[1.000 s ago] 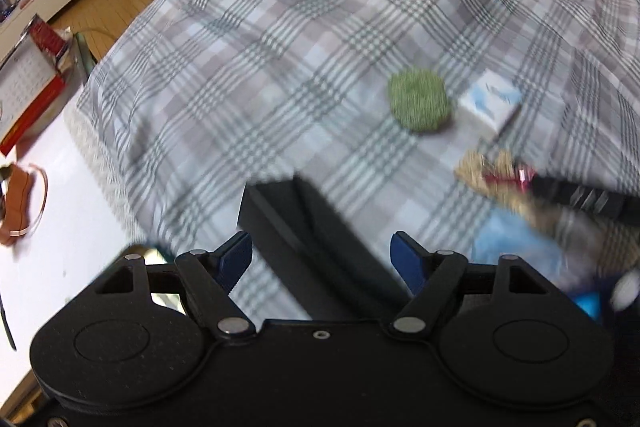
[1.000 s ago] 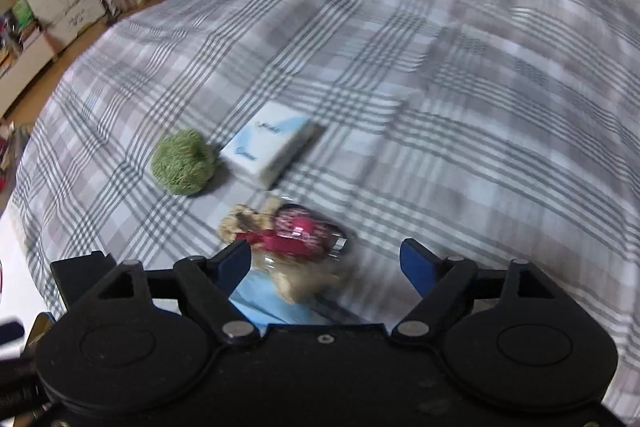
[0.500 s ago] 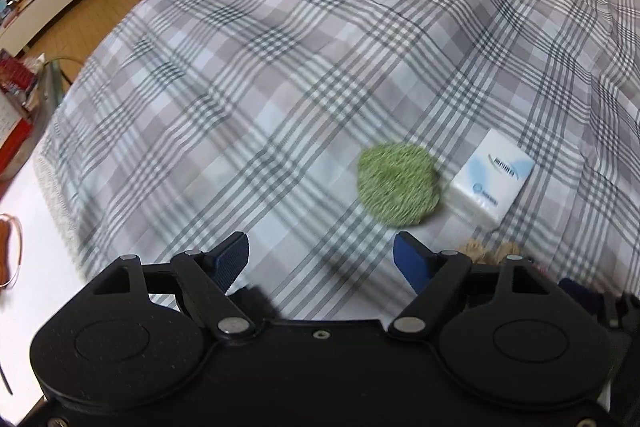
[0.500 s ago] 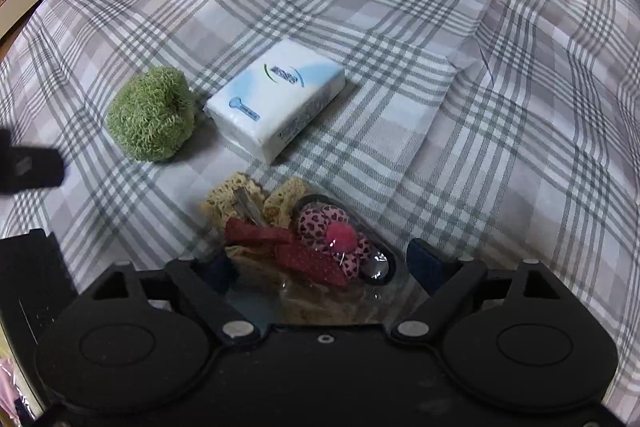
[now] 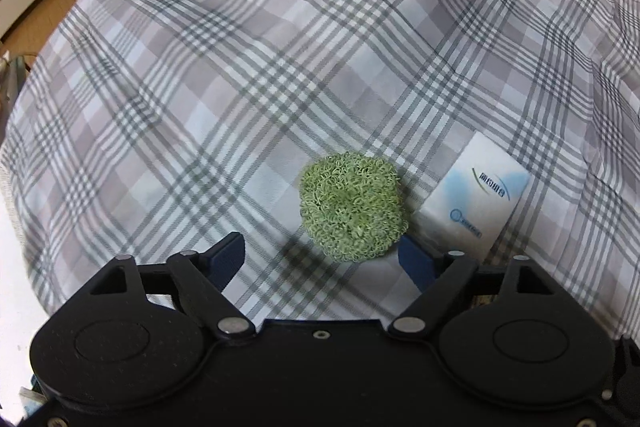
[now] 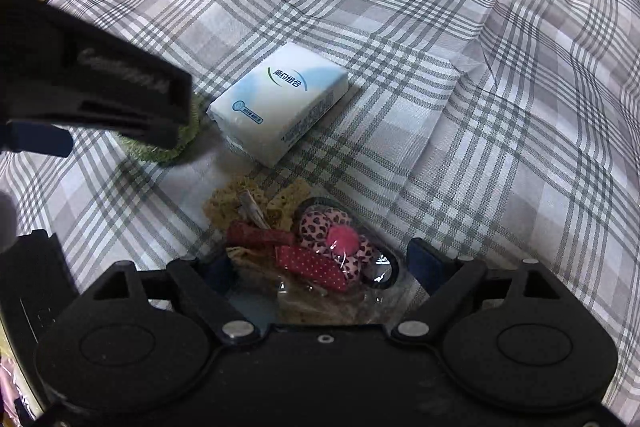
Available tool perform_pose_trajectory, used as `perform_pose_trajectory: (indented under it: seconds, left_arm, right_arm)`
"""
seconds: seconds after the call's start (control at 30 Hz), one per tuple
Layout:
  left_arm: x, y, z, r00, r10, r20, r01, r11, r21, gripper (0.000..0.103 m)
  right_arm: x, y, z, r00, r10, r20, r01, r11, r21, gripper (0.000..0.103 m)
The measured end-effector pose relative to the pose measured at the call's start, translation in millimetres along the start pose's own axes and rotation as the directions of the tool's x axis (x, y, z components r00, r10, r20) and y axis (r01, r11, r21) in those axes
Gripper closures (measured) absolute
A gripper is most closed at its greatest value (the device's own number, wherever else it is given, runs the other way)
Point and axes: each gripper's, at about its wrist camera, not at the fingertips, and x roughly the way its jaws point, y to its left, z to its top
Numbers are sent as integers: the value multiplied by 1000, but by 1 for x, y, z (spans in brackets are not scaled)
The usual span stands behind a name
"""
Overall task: Organize soft objects
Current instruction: 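Grasp the green scrubber ball with the left tool while the right grasps the bagged snack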
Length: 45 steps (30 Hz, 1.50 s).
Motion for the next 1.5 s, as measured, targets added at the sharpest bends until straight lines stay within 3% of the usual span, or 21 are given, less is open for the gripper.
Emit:
perform_pose_trajectory:
  seconds: [0.6, 0.7, 0.73, 0.97, 1.0, 1.27, 1.5]
  left_arm:
    - [36, -19, 9, 996, -56, -75, 58, 998, 15, 21]
    - [34, -18, 11, 995, -75, -62, 76, 997, 9, 38]
    - [33, -18, 12, 996, -74, -57, 74, 997, 6, 48]
    - [28, -3, 18, 989, -127, -77, 120, 989, -91, 52]
    - [24, 0, 18, 989, -126, -73, 118, 988, -104, 52]
    - [-35, 18, 17, 994, -107, -5, 106, 986, -132, 52]
    - [-87, 54, -10, 995, -104, 3, 103, 985, -141, 52]
  right_arm:
    - [1, 0, 0, 1000, 3, 3, -3, 1000, 5, 15]
    - [0, 0, 0, 1000, 8, 12, -8, 1000, 1, 21]
    - [-2, 1, -1, 1000, 9, 16, -9, 1000, 0, 24]
    - [-9, -7, -2, 998, 43, 45, -44, 999, 15, 34]
    - [-11, -11, -2, 997, 59, 51, -60, 998, 26, 40]
    - [-22, -61, 9, 986, 108, 127, -131, 973, 192, 41]
    - [-39, -93, 10, 974, 111, 197, -162, 949, 269, 41]
